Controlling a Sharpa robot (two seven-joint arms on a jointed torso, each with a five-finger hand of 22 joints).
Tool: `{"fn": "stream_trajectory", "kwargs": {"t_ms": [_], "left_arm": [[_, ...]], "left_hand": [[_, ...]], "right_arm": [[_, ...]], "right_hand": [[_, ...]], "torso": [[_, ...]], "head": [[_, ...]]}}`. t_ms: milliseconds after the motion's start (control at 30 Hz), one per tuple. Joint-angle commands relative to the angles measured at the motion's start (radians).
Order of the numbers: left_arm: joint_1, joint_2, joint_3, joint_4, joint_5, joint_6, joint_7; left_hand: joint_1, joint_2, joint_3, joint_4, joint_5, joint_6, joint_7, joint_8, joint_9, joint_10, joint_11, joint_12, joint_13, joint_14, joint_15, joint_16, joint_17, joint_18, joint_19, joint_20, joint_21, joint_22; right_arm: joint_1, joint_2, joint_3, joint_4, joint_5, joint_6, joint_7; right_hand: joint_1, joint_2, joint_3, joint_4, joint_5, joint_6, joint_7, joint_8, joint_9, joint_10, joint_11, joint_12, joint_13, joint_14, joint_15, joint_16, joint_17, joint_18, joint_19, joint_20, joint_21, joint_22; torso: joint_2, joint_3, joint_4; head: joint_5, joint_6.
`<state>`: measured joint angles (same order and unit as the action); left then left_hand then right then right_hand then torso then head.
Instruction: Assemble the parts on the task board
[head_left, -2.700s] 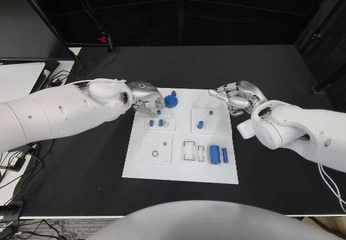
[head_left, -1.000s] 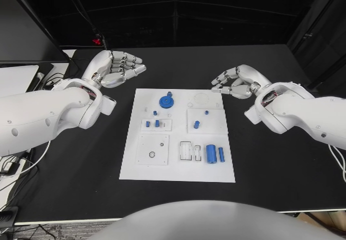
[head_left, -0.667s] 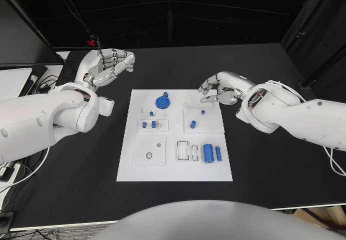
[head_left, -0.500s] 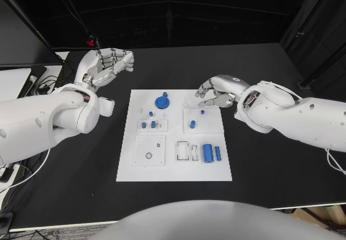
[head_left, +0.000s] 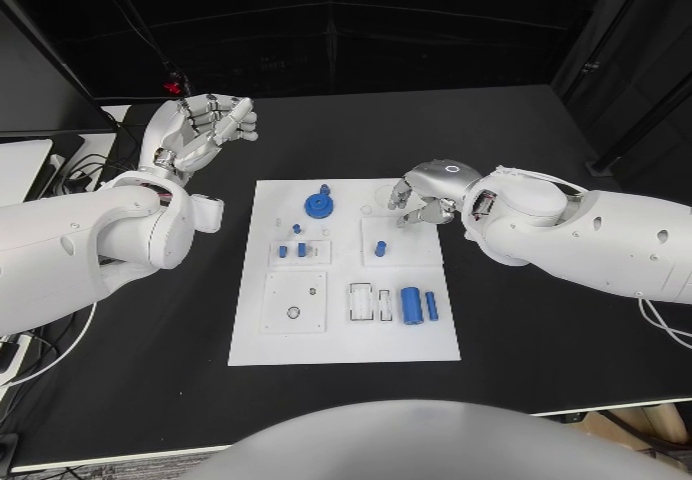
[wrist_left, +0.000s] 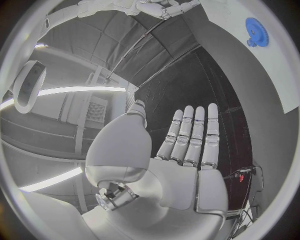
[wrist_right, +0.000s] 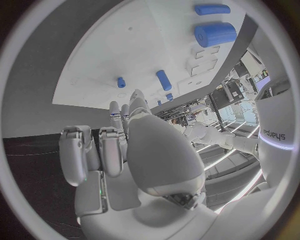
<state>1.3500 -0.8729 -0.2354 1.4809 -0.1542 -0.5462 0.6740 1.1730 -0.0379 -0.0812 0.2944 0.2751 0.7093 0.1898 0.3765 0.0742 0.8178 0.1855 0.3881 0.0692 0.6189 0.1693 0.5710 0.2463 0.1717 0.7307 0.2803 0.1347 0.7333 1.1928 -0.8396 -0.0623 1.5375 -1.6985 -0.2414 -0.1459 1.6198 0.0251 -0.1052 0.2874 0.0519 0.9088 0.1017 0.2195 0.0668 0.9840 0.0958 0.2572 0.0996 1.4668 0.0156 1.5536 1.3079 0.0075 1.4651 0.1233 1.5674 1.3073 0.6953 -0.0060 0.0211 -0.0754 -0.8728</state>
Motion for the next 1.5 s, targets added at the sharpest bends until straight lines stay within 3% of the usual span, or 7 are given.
{"fn": "stream_trajectory", "kwargs": {"t_ms": [33, 267, 467, 833, 933, 1233, 1500], "left_arm": [[0.001, -0.001, 0.0, 0.003, 0.021, 0.024, 0.02], [0.001, -0.005, 0.0, 0.005, 0.022, 0.037, 0.015], [0.001, -0.007, 0.0, 0.006, 0.022, 0.042, 0.011], [0.001, -0.007, 0.0, 0.008, 0.022, 0.045, 0.006], [0.001, -0.008, 0.0, 0.009, 0.022, 0.046, 0.004], [0.001, -0.007, 0.0, 0.007, 0.022, 0.048, 0.0], [0.001, -0.005, 0.0, 0.006, 0.022, 0.049, -0.003]], "left_hand": [[0.004, 0.012, -0.003, -0.002, -0.005, 0.004, 0.035, 0.005, 0.001, 0.002, -0.004, 0.007, 0.001, -0.009, 0.0, 0.007, -0.003, 0.008, 0.007, -0.002, -0.003, -0.002], [0.022, 0.016, -0.006, -0.003, -0.008, 0.005, 0.032, 0.015, 0.0, 0.003, -0.006, 0.02, 0.0, -0.008, -0.002, 0.024, -0.013, 0.009, 0.02, -0.003, 0.001, -0.005], [0.034, 0.021, -0.007, -0.003, -0.007, 0.005, 0.031, 0.021, 0.0, 0.003, -0.007, 0.027, -0.001, -0.009, -0.003, 0.033, -0.02, 0.009, 0.028, -0.004, 0.004, -0.007], [0.045, 0.033, -0.008, -0.003, 0.002, 0.005, 0.03, 0.028, -0.001, 0.003, -0.009, 0.035, -0.001, -0.01, -0.004, 0.045, -0.029, 0.009, 0.032, -0.006, 0.004, -0.011], [0.047, 0.037, -0.008, -0.003, 0.002, 0.005, 0.03, 0.029, -0.001, 0.002, -0.009, 0.037, -0.002, -0.01, -0.005, 0.047, -0.032, 0.009, 0.033, -0.006, 0.005, -0.011], [0.05, 0.045, -0.009, -0.003, 0.004, 0.004, 0.03, 0.032, -0.002, 0.002, -0.009, 0.041, -0.002, -0.011, -0.005, 0.052, -0.036, 0.009, 0.035, -0.006, 0.005, -0.013], [0.052, 0.05, -0.01, -0.003, 0.004, 0.005, 0.029, 0.033, -0.002, 0.002, -0.009, 0.043, -0.002, -0.011, -0.005, 0.055, -0.039, 0.009, 0.036, -0.007, 0.006, -0.013]], "right_arm": [[-0.001, 0.003, 0.0, -0.002, -0.04, 0.038, -0.023], [-0.004, 0.006, 0.0, -0.003, -0.057, 0.07, -0.023], [-0.005, 0.009, 0.0, -0.005, -0.063, 0.092, -0.036], [-0.015, 0.028, 0.0, -0.02, -0.066, 0.106, -0.064], [-0.016, 0.032, 0.0, -0.023, -0.067, 0.115, -0.074], [-0.017, 0.04, 0.0, -0.029, -0.094, 0.145, -0.109], [-0.017, 0.043, 0.0, -0.026, -0.108, 0.138, -0.12]], "right_hand": [[0.002, -0.014, 0.008, -0.001, -0.005, 0.007, -0.003, -0.006, -0.001, 0.009, 0.001, -0.007, -0.006, 0.095, 0.007, -0.005, 0.223, -0.007, 0.106, 0.003, 0.003, 0.263], [0.002, -0.049, 0.011, -0.001, -0.005, 0.017, -0.001, -0.016, 0.0, 0.024, -0.001, -0.017, -0.02, 0.093, 0.007, -0.01, 0.213, -0.007, 0.106, 0.005, 0.003, 0.263], [-0.005, -0.058, 0.021, 0.001, -0.005, 0.025, 0.001, -0.022, 0.0, 0.03, -0.005, -0.027, -0.029, 0.093, 0.003, -0.011, 0.211, -0.007, 0.106, 0.004, 0.003, 0.263], [-0.006, -0.051, 0.041, 0.001, -0.005, 0.028, 0.007, -0.034, -0.001, 0.037, -0.009, -0.039, -0.036, 0.094, 0.0, -0.009, 0.214, -0.007, 0.106, 0.001, 0.003, 0.263], [-0.008, -0.052, 0.045, 0.001, -0.005, 0.026, 0.016, -0.04, -0.001, 0.04, -0.014, -0.044, -0.037, 0.094, -0.005, -0.009, 0.213, -0.007, 0.106, -0.002, 0.003, 0.263], [0.016, -0.039, 0.07, -0.004, -0.005, 0.032, 0.011, -0.049, 0.0, 0.054, -0.019, -0.053, -0.037, 0.096, -0.008, -0.002, 0.226, -0.007, 0.106, -0.008, 0.003, 0.263], [0.027, -0.033, 0.085, 0.002, -0.005, 0.057, 0.016, -0.048, 0.002, 0.086, -0.026, -0.06, -0.038, 0.097, -0.013, -0.002, 0.227, -0.007, 0.106, -0.013, 0.003, 0.263]], "torso": [[0.0, 0.0001, 0.0021], [0.0, 0.0003, 0.0009], [0.0, 0.0003, 0.001], [0.0, 0.0011, 0.0029], [-0.001, -0.0001, 0.0011], [0.0, 0.0001, 0.0002], [0.0, 0.0012, 0.0009]], "head": [[-0.001, 0.0], [0.0, 0.0], [-0.003, 0.0], [0.002, 0.0], [0.005, 0.0], [0.005, 0.0], [0.007, 0.0]]}}
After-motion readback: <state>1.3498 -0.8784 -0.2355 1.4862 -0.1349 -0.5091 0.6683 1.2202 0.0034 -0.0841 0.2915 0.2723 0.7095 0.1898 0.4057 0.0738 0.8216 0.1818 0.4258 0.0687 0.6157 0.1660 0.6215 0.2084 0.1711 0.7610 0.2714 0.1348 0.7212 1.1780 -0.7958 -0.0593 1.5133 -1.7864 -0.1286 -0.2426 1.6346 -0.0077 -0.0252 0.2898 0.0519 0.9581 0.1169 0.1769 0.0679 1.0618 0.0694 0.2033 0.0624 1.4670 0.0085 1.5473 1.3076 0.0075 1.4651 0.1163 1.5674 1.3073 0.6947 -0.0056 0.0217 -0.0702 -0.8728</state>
